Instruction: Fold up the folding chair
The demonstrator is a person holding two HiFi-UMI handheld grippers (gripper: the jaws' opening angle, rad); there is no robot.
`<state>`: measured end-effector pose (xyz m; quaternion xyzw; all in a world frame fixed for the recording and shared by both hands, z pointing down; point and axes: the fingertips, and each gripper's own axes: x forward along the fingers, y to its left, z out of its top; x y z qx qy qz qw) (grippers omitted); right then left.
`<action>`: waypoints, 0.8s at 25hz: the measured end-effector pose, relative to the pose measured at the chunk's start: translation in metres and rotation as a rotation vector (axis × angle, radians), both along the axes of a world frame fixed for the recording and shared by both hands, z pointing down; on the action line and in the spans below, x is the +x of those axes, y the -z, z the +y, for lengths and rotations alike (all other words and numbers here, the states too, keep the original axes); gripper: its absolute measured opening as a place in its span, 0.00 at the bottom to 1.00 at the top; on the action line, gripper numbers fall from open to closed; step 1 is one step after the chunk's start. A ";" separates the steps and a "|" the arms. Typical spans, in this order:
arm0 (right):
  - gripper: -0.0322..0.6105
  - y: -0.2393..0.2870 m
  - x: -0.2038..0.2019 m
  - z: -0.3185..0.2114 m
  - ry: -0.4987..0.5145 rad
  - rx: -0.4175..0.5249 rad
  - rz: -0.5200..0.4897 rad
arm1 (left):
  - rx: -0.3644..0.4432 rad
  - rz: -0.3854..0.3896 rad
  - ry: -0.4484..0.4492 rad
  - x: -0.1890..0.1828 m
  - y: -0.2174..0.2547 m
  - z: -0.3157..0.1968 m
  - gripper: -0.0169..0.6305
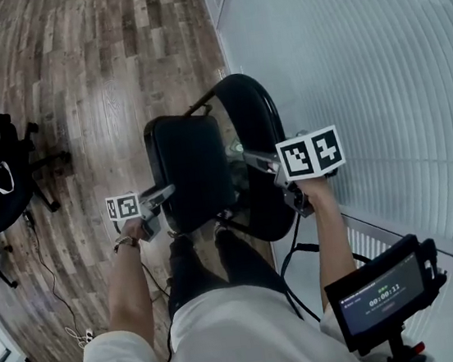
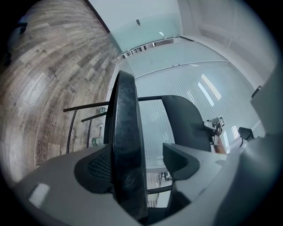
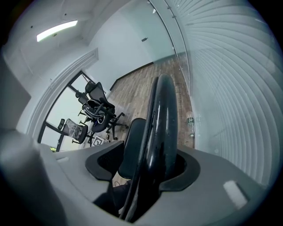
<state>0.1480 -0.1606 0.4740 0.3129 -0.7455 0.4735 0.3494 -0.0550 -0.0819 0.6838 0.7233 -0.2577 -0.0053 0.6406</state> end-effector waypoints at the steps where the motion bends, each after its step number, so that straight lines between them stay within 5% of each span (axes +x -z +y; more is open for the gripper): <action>1: 0.42 0.000 0.001 -0.001 0.003 0.002 0.007 | 0.002 0.003 -0.004 0.002 0.001 -0.001 0.52; 20: 0.42 -0.001 0.004 -0.008 0.016 0.011 0.046 | 0.016 0.073 -0.092 0.043 0.025 -0.008 0.52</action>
